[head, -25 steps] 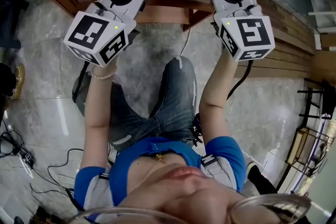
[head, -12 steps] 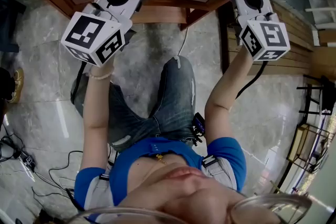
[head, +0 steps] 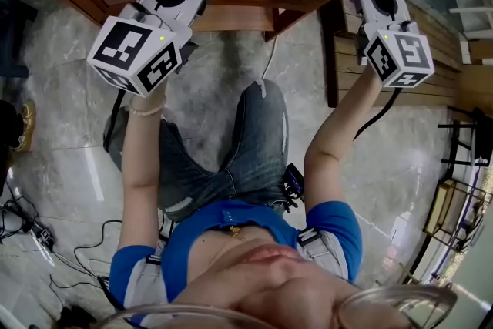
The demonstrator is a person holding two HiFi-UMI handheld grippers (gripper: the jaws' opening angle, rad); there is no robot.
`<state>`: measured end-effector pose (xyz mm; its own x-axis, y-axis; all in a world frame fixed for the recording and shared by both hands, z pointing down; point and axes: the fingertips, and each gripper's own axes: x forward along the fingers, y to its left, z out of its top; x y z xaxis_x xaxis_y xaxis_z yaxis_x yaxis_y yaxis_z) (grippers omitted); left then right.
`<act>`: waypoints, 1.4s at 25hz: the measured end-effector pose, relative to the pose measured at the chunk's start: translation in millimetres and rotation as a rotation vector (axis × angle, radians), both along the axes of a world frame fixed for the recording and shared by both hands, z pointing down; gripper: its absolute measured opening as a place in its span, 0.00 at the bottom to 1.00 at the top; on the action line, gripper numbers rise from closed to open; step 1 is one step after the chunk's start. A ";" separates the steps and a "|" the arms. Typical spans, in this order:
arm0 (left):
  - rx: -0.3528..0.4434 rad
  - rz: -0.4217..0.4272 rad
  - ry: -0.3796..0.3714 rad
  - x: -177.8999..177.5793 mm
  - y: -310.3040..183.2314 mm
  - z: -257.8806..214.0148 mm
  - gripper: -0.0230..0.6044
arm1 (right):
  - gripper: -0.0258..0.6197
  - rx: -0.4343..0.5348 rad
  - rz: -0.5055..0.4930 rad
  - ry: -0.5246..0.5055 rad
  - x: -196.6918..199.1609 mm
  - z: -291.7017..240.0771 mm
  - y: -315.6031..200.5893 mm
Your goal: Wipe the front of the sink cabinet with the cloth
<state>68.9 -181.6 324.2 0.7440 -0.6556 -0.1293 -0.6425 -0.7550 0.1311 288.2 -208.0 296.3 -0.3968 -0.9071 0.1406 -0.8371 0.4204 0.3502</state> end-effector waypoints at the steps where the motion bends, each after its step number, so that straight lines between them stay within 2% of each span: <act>1: 0.000 0.002 -0.001 0.7 0.1 0.5 0.04 | 0.13 0.003 0.000 -0.005 0.4 1.0 -0.2; 6: -0.006 0.007 -0.016 5.7 -2.4 7.9 0.04 | 0.13 0.017 0.015 -0.027 4.9 14.0 -3.8; 16: -0.014 0.003 -0.025 6.0 -4.3 11.1 0.04 | 0.13 -0.061 0.025 -0.063 7.1 58.4 -6.3; 23: -0.018 0.006 -0.029 8.1 -5.1 13.7 0.04 | 0.13 -0.037 0.059 -0.061 3.2 60.2 -6.7; 35: -0.037 -0.029 -0.043 -8.2 -5.3 18.9 0.04 | 0.12 -0.046 -0.035 -0.072 -51.5 66.0 -10.3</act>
<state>60.7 -186.9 343.2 0.7292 -0.6803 -0.0731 -0.6693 -0.7314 0.1307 236.7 -218.3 362.3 -0.4388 -0.8858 0.1514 -0.8439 0.4640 0.2692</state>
